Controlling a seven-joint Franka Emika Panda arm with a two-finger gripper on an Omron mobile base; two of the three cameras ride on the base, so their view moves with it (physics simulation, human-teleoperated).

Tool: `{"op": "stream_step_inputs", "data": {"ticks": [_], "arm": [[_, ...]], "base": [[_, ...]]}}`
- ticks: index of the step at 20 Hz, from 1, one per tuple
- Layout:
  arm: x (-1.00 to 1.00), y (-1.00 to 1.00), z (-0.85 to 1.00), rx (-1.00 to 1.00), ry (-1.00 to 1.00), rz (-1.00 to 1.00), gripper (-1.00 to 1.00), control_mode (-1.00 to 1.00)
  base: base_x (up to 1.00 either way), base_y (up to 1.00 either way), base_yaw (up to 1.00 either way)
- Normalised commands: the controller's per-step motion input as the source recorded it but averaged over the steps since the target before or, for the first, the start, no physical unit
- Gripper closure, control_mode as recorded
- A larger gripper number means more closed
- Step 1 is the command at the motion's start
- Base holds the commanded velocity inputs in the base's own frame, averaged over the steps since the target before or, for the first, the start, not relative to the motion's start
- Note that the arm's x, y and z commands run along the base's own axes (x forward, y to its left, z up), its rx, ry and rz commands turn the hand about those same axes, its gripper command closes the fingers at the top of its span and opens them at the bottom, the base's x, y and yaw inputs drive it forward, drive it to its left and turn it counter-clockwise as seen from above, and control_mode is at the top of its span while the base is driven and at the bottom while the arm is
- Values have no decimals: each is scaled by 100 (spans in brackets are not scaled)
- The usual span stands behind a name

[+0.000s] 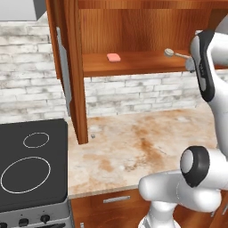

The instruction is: Pick the bar soap and dish brush from the cabinet and place them on the counter.

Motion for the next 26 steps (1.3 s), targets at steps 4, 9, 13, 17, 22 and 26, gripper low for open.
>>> {"op": "stream_step_inputs", "data": {"ticks": [4,9,13,17,22,26], "arm": [[45,-1,8,1,-4,0,-100,-100],[42,-4,3,0,-6,2,-100,-100],[35,-13,10,0,-7,4,-100,-100],[35,-19,8,1,-5,7,-100,-100],[39,-22,2,0,-1,8,-100,-100],[38,-16,-1,-1,13,6,-100,-100]], "base": [[0,0,0],[0,0,0],[0,0,0],[0,0,0],[0,0,0],[0,0,0]]}}
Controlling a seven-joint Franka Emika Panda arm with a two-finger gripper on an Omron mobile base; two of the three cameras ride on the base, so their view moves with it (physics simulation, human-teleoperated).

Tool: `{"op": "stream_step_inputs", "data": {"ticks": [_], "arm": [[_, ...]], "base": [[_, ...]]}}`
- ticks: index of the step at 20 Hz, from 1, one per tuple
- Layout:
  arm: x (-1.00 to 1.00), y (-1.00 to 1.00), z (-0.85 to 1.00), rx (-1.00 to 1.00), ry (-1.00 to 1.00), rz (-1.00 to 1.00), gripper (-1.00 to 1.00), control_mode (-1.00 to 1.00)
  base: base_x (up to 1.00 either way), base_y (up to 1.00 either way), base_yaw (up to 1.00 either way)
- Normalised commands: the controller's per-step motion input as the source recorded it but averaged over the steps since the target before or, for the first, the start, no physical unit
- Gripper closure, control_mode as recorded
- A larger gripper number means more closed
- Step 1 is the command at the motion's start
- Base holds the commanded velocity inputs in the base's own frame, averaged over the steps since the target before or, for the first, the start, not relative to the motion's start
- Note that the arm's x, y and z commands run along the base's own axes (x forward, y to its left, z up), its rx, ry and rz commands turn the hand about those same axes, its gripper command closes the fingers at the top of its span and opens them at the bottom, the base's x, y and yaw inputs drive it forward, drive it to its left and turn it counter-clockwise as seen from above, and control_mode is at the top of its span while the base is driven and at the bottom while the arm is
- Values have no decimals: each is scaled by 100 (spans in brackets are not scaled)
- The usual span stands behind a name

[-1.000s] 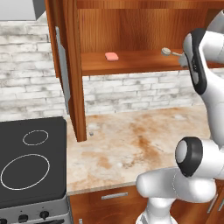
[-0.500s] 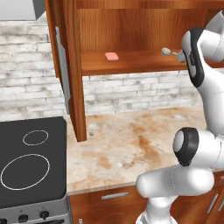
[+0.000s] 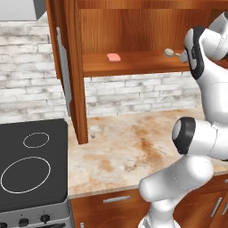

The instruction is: Pick the bar soap and dish brush from the cabinet and place them on the counter.

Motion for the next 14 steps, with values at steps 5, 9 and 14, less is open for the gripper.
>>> {"op": "stream_step_inputs", "data": {"ticks": [5,9,14], "arm": [[40,-13,8,0,13,2,-100,-100],[36,-17,14,1,3,3,-100,-100],[30,-13,4,1,-1,7,-100,-100]], "base": [[0,0,0],[0,0,0],[0,0,0]]}}
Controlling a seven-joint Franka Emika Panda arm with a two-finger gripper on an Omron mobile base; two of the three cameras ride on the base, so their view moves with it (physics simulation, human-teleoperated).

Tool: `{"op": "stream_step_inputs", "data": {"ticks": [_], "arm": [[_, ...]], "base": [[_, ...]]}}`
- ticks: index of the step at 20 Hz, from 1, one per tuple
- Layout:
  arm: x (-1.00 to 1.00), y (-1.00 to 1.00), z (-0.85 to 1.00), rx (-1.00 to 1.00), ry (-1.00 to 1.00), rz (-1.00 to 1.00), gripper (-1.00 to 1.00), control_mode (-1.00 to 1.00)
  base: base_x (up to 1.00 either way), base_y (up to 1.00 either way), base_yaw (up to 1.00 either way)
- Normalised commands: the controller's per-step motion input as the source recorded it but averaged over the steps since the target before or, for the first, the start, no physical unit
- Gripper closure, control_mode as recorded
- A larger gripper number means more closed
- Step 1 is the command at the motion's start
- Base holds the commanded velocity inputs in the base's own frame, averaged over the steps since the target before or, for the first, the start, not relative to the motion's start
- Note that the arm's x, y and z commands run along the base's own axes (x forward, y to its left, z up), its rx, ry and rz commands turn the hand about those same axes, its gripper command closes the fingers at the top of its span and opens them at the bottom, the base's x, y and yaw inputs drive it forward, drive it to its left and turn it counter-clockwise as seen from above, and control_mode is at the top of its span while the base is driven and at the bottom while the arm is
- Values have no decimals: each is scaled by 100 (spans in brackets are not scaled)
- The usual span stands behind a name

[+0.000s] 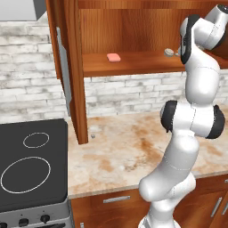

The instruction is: Pick the bar soap and dish brush from the cabinet and place them on the counter.

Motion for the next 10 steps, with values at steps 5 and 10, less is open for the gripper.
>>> {"op": "stream_step_inputs", "data": {"ticks": [5,10], "arm": [[26,-11,-10,1,0,6,-100,-100],[21,-5,-4,0,0,4,-100,-100]], "base": [[0,0,0],[0,0,0]]}}
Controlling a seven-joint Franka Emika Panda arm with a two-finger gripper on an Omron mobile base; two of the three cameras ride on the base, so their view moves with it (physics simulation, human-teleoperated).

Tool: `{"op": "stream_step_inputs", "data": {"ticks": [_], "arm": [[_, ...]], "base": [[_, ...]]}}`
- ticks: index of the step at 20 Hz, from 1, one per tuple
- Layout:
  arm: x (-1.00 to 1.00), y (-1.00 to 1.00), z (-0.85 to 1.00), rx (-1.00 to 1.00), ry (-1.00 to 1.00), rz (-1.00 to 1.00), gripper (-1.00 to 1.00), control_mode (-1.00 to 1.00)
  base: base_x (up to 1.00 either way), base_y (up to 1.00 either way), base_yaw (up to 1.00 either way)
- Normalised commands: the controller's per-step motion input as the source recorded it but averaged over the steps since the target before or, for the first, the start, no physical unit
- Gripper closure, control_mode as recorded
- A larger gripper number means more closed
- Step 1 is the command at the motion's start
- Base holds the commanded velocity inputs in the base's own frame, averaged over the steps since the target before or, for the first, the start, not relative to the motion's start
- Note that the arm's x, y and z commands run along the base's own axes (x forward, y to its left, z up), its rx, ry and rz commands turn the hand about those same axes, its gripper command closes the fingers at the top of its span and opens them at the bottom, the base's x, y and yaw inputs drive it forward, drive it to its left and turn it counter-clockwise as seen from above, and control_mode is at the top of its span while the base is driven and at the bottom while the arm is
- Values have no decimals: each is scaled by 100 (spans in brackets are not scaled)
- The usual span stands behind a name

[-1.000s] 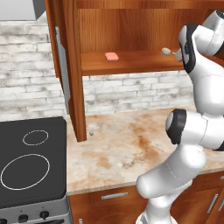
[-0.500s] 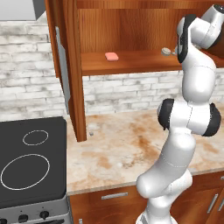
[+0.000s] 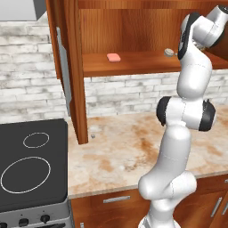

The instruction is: Pick the bar soap and dish brush from the cabinet and place them on the counter.

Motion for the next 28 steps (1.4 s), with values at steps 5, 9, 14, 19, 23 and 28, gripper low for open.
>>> {"op": "stream_step_inputs", "data": {"ticks": [5,9,14,19,23,28], "arm": [[13,-2,-8,0,-2,3,-100,-100],[-10,3,-17,-1,0,0,-100,-100],[-13,6,-26,-4,0,0,-100,-100],[-8,14,-32,-5,0,0,-100,-100],[4,4,-29,-3,0,0,-100,-100],[36,-11,-10,0,0,1,-100,-100]], "base": [[0,0,0],[0,0,0],[0,0,0],[0,0,0],[0,0,0],[0,0,0]]}}
